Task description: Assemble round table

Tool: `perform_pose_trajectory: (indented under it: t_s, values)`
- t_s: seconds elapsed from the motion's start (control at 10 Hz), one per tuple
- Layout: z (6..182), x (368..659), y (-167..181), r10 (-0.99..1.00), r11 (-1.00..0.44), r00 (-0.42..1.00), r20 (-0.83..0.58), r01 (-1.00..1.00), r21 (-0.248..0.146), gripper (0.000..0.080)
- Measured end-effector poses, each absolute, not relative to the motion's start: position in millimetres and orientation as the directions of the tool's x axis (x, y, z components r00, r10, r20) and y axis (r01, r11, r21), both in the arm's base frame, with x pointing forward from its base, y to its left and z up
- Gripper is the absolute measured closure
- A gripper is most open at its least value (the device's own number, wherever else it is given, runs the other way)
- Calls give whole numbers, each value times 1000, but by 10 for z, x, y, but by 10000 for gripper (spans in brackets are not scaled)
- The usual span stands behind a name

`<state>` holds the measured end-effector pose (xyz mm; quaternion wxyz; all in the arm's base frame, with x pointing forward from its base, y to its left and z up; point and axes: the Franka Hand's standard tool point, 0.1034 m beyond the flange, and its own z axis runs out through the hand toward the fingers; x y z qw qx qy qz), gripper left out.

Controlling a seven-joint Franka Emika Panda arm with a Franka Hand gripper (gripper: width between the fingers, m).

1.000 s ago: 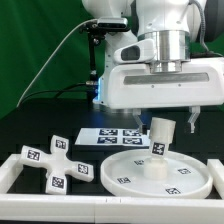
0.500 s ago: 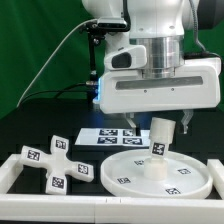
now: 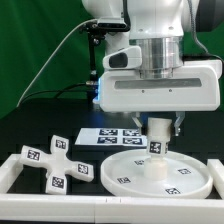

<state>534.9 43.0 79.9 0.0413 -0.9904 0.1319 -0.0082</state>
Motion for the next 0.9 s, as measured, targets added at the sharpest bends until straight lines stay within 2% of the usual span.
perform_pose_trajectory:
  t_s: [0.3, 0.5, 0.7, 0.8, 0.9]
  values:
    - [793, 5370, 429, -543, -834, 839, -28, -543, -97, 396]
    - [781, 5384, 419, -797, -589, 598, -87, -800, -114, 396]
    - [774, 5423, 361, -900, -387, 408, -153, -910, -146, 396]
    - [770, 5440, 343, -930, -299, 323, -179, -943, -148, 397]
    - [771, 5468, 295, -943, -253, 281, -181, -954, -163, 397]
